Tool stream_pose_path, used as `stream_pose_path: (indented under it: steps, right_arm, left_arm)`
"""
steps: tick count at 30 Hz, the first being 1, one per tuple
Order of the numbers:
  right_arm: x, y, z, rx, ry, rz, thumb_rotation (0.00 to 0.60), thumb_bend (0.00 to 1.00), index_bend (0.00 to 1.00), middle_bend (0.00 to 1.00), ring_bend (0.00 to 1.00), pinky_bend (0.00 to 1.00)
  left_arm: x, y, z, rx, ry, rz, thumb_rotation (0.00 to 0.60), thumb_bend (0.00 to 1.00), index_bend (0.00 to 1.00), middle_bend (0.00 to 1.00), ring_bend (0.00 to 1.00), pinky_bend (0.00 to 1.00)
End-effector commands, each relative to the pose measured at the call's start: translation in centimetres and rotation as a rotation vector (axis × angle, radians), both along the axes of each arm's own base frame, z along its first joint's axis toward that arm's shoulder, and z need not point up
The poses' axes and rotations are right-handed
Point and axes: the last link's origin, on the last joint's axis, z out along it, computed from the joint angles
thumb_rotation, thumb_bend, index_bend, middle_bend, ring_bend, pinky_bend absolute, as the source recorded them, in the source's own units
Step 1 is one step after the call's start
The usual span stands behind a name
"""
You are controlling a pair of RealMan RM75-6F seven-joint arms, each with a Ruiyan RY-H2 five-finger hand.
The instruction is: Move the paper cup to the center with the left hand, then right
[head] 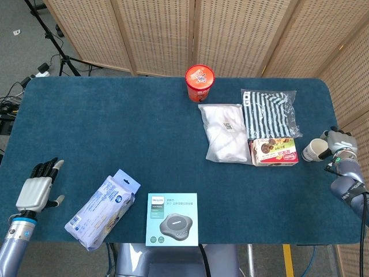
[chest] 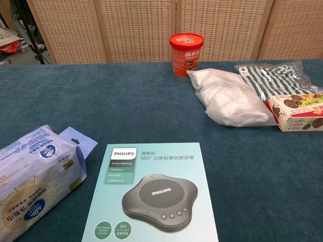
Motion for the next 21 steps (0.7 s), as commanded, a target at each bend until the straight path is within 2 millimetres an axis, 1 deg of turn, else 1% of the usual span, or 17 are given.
stream_pose_path:
  steps: [1,3,10,13,16,18,19,21]
  right_arm:
    - [0.0,0.0,0.1,0.001,0.001,0.000,0.600,0.07,0.03,0.00,0.00,0.00]
    - [0.0,0.1,0.1,0.003,0.003,-0.001,0.600,0.05,0.00,0.00,0.00,0.00]
    - [0.1,0.1,0.5,0.001,0.052,0.015,0.600,0.03,0.00,0.00,0.00,0.00]
    - [1.3,0.0,1.0,-0.015,0.074,0.048,0.600,0.03,0.00,0.00,0.00,0.00]
    - [3.5,0.0,1.6,-0.034,0.091,0.115,0.600,0.03,0.00,0.00,0.00,0.00]
    - [5.6,0.4,2.0,-0.046,0.109,0.189,0.600,0.03,0.00,0.00,0.00,0.00]
    - [8.4,0.7,1.9,-0.043,0.133,0.294,0.600,0.03,0.00,0.00,0.00,0.00]
    - [10.6,1.9,1.8,-0.050,0.141,0.377,0.600,0.03,0.00,0.00,0.00,0.00]
  left_arm:
    - [0.0,0.0,0.0,0.001,0.000,-0.001,0.600,0.25,0.00,0.00,0.00,0.00]
    - [0.0,0.0,0.0,0.002,0.000,0.000,0.600,0.25,0.00,0.00,0.00,0.00]
    - [0.0,0.0,0.2,0.007,-0.003,-0.001,0.600,0.25,0.00,0.00,0.00,0.00]
    - [0.0,0.0,0.2,0.009,-0.003,-0.001,0.600,0.25,0.00,0.00,0.00,0.00]
    - [0.0,0.0,0.2,0.012,-0.003,-0.001,0.600,0.25,0.00,0.00,0.00,0.00]
    - [0.0,0.0,0.3,0.014,-0.003,-0.003,0.600,0.25,0.00,0.00,0.00,0.00]
    - [0.1,0.0,0.3,0.018,-0.004,-0.005,0.600,0.25,0.00,0.00,0.00,0.00]
    - [0.2,0.0,0.3,0.021,-0.005,-0.008,0.600,0.25,0.00,0.00,0.00,0.00]
